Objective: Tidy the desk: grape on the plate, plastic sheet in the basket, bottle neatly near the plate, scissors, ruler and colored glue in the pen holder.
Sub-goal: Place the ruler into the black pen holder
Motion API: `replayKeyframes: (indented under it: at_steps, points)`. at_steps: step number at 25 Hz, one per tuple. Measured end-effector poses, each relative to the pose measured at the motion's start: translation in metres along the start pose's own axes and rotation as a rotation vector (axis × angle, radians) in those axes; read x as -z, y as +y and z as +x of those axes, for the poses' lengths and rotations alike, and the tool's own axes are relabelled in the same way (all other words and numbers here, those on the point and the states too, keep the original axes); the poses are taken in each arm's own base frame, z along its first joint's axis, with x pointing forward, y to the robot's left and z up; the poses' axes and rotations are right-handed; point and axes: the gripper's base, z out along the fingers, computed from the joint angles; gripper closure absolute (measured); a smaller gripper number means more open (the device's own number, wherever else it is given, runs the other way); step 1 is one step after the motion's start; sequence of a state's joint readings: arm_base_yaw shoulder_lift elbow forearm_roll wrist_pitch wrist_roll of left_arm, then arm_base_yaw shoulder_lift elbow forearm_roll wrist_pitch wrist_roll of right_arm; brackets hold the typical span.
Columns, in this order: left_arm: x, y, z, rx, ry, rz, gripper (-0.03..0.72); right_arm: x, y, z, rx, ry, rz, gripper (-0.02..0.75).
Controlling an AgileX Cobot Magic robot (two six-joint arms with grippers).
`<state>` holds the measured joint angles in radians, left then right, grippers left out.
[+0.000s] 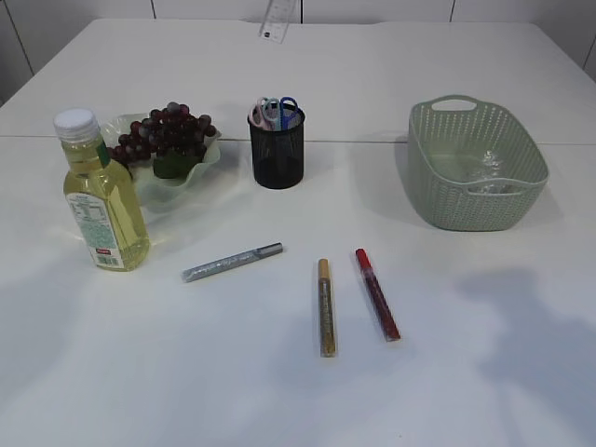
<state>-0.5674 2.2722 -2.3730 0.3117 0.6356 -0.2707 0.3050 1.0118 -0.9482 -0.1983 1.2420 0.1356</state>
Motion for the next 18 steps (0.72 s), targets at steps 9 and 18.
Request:
replayKeyframes:
  at_steps: [9,18]
  points:
    - [-0.036,0.006,0.025,-0.002,-0.029,0.008,0.415,0.000,0.000,-0.001,0.000,-0.008,-0.001,0.262]
    - [-0.063,0.009,0.055,0.020,-0.072,0.050,0.416,0.000,0.001,-0.006,0.000,-0.063,-0.009,0.262]
